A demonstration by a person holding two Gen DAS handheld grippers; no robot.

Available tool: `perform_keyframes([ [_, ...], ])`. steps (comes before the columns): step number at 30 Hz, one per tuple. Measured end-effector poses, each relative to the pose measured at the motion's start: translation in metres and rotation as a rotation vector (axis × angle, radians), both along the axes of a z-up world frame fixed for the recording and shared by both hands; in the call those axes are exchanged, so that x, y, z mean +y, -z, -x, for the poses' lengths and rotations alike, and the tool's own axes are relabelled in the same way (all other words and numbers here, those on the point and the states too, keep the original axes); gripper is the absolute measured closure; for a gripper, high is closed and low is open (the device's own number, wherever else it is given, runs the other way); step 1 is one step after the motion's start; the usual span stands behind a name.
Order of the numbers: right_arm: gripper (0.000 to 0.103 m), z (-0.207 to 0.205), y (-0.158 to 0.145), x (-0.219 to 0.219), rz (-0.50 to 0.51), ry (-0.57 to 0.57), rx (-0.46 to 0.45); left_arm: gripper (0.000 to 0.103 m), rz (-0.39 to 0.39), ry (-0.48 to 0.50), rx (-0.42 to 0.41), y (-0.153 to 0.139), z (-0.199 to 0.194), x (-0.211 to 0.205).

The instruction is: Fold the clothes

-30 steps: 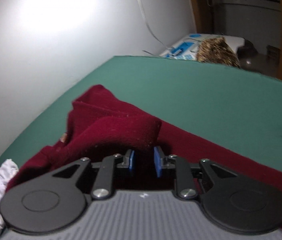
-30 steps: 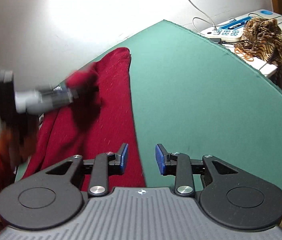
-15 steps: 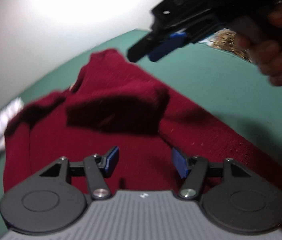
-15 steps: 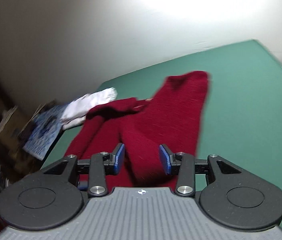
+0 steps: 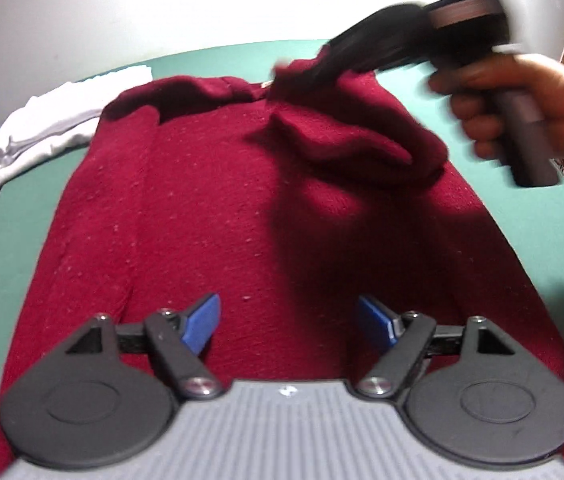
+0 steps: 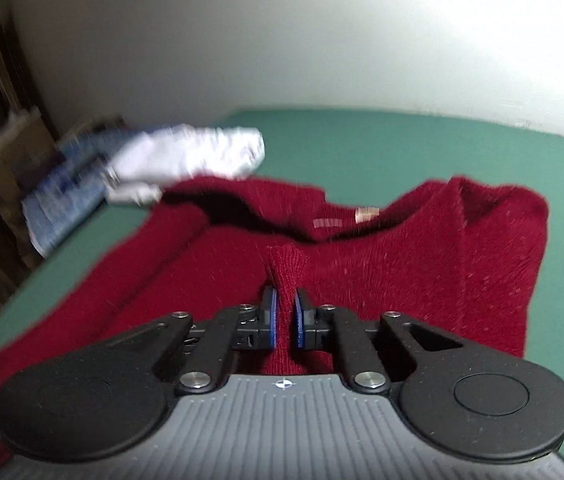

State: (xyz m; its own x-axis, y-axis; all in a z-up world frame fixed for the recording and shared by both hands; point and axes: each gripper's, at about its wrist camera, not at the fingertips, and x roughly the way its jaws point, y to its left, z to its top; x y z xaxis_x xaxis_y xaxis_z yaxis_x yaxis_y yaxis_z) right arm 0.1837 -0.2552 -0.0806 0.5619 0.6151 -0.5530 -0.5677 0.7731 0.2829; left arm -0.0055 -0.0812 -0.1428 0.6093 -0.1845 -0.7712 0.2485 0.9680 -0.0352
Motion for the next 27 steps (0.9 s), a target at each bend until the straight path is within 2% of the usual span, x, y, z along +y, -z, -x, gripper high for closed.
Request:
perform_keyframes([
  [2,0.093,0.023,-0.024,-0.023,-0.093,-0.016,-0.034,0.024,0.037,0.009,0.016,-0.001,-0.003,0.008],
  [5,0.093,0.062,-0.054,-0.059,-0.153,-0.036,-0.103,0.024,0.095,0.052,0.031,-0.007,-0.009,0.015],
  [8,0.093,0.104,-0.068,-0.090,-0.198,-0.004,-0.133,0.022,0.116,0.114,0.026,-0.014,-0.014,0.015],
  [11,0.093,0.145,-0.068,-0.105,-0.231,0.060,-0.152,0.021,0.119,0.205,0.033,-0.017,-0.014,0.010],
  [15,0.093,0.189,-0.047,-0.099,-0.159,0.131,-0.132,0.019,0.125,0.306,0.069,-0.008,-0.015,0.004],
  [18,0.090,0.217,-0.029,-0.091,-0.111,0.161,-0.070,0.018,0.143,0.341,0.112,0.000,-0.018,0.003],
  [21,0.081,0.242,-0.013,-0.074,0.032,0.126,-0.005,0.018,0.162,0.362,0.133,0.003,-0.018,0.005],
  [23,0.081,0.258,-0.011,-0.068,0.090,0.080,0.048,0.018,0.175,0.374,0.140,0.004,-0.018,0.007],
  [25,0.081,0.272,-0.015,-0.068,0.109,0.067,0.060,0.018,0.197,0.384,0.148,0.004,-0.016,0.009],
  [27,0.068,0.269,-0.019,-0.077,0.055,0.121,0.050,0.018,0.225,0.389,0.162,0.005,-0.012,0.007],
])
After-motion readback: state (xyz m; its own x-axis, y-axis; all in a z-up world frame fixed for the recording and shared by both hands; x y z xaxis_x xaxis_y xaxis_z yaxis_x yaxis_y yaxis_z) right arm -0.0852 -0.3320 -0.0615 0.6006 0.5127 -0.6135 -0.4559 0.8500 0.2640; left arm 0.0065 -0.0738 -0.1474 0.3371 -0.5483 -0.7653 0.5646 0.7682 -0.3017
